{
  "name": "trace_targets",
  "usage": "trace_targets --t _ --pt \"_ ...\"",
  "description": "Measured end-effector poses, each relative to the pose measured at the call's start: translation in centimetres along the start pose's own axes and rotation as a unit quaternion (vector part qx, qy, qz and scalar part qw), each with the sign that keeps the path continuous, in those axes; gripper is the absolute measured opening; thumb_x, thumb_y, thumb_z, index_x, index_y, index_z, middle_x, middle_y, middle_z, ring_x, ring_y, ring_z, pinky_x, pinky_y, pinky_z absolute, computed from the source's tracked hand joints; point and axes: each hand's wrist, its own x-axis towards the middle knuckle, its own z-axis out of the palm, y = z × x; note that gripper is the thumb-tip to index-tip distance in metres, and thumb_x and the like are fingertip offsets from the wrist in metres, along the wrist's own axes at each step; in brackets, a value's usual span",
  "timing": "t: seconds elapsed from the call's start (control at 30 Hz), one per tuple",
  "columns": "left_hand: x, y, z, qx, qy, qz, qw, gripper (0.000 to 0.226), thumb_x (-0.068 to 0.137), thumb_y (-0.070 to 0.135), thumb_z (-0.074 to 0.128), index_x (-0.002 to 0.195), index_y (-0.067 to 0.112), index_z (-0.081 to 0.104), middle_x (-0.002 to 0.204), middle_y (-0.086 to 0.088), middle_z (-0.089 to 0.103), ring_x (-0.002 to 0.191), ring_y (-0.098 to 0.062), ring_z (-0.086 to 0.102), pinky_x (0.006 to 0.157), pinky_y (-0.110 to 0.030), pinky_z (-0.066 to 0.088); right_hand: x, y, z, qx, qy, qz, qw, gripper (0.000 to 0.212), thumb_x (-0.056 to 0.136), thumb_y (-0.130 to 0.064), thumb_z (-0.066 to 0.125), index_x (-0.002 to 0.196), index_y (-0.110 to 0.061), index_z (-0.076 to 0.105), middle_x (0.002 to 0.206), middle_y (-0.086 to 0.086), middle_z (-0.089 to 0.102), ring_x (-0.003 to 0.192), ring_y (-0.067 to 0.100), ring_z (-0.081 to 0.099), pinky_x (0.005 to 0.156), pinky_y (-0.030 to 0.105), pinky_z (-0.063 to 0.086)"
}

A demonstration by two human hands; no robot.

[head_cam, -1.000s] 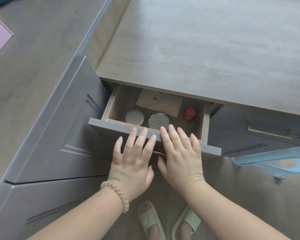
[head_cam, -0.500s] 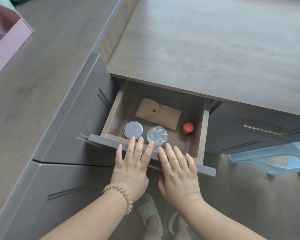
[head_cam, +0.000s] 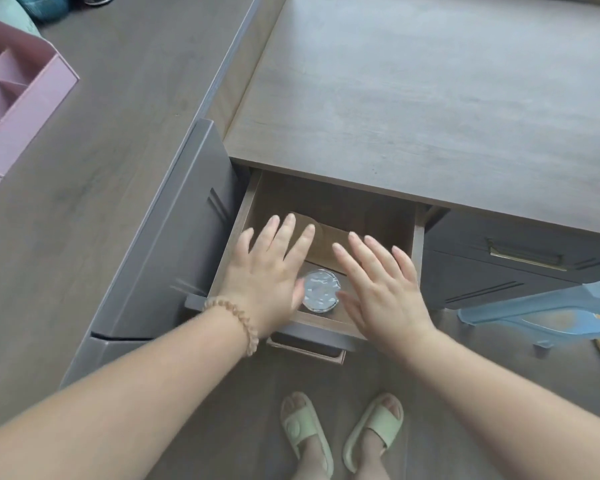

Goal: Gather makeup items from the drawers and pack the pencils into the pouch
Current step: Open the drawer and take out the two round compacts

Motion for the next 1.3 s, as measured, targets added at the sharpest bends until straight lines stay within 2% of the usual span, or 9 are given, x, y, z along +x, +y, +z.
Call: trace_targets --t 0.1,0.23,0.33,0.53,0.67,0.83,0.93,1.03,1.3 --pt "4.4 -0.9 1.4 0.032 -0.1 0.045 0.993 0.073 0.092 0.043 0.04 0.15 0.023 0.0 0.159 -0.008 0.01 0.145 -0.025 0.013 0.112 -0.044 0.022 2.9 1.1 1.2 -0.029 -0.105 -0.075 0.991 0.073 0.077 -0.04 0.071 0.141 -0.027 0.038 0.148 0.006 0.042 0.135 0.028 0.041 0.109 0.048 0.031" --pt "6.6 -1.0 5.3 0.085 -0.213 0.077 0.97 0.097 0.081 0.048 0.061 0.149 0.02 0.0 0.158 -0.01 0.011 0.144 -0.029 0.014 0.111 -0.048 0.019 4.7 1.7 4.0 -0.044 -0.206 -0.151 0.966 0.075 0.09 -0.037 0.059 0.149 -0.032 0.012 0.16 0.004 0.011 0.146 0.028 0.011 0.117 0.046 0.003" --pt "6.4 -0.7 7.6 0.115 -0.267 0.072 0.954 0.108 0.074 0.05 0.069 0.15 0.017 -0.001 0.156 -0.013 0.013 0.142 -0.033 0.017 0.112 -0.05 0.015 5.2 1.6 6.1 -0.039 -0.233 -0.155 0.959 0.078 0.092 -0.029 0.056 0.15 -0.029 0.003 0.161 0.005 0.004 0.147 0.028 0.005 0.116 0.046 -0.004" --pt "6.3 -0.4 9.4 0.096 -0.303 0.005 0.948 0.06 0.098 0.029 0.029 0.15 0.021 0.001 0.157 -0.017 0.013 0.135 -0.043 0.028 0.111 -0.054 0.017 5.4 1.0 9.1 -0.032 -0.255 -0.163 0.953 0.091 0.083 -0.045 0.061 0.151 -0.022 0.005 0.158 0.013 0.012 0.142 0.033 0.018 0.116 0.05 0.002" --pt "6.3 -0.3 10.2 0.095 -0.319 0.007 0.943 0.057 0.098 0.024 0.023 0.15 0.023 0.002 0.155 -0.021 0.013 0.128 -0.045 0.035 0.108 -0.054 0.019 5.0 1.0 9.7 -0.001 -0.247 -0.159 0.956 0.087 0.081 -0.042 0.062 0.15 -0.021 0.013 0.155 0.013 0.02 0.136 0.032 0.029 0.115 0.05 0.004" --pt "6.0 -0.4 10.0 0.06 -0.308 -0.022 0.949 0.062 0.097 0.019 0.032 0.15 0.023 0.0 0.15 -0.027 0.023 0.116 -0.038 0.05 0.098 -0.045 0.034 4.8 0.6 9.9 0.031 -0.245 -0.147 0.958 0.086 0.076 -0.029 0.066 0.148 -0.018 0.019 0.147 0.011 0.033 0.131 0.03 0.037 0.116 0.049 0.003" --pt "5.6 -0.9 9.6 0.006 -0.276 -0.053 0.96 0.08 0.086 0.016 0.053 0.149 0.016 0.005 0.131 -0.016 0.049 0.113 -0.032 0.049 0.094 -0.041 0.038 4.7 0.6 9.6 0.055 -0.221 -0.113 0.967 0.088 0.074 -0.025 0.066 0.148 -0.019 0.019 0.145 0.005 0.036 0.128 0.029 0.04 0.116 0.047 0.002" --pt "5.4 -1.0 8.6 -0.067 -0.235 -0.084 0.966 0.088 0.069 0.027 0.068 0.142 0.015 0.02 0.121 -0.004 0.052 0.113 -0.027 0.046 0.094 -0.038 0.035 4.6 0.9 8.2 0.082 -0.166 -0.068 0.98 0.088 0.072 -0.029 0.069 0.146 -0.022 0.024 0.143 0.0 0.04 0.128 0.025 0.041 0.116 0.047 0.002" --pt "6.2 0.6 1.8 -0.187 -0.017 -0.065 0.98 0.078 0.055 0.042 0.064 0.129 0.021 0.05 0.121 0.003 0.056 0.114 -0.025 0.05 0.093 -0.041 0.036 4.4 5.9 0.0 0.097 0.035 -0.027 0.994 0.083 0.057 -0.031 0.076 0.133 -0.027 0.044 0.132 0.005 0.055 0.115 0.026 0.057 0.108 0.056 0.027"
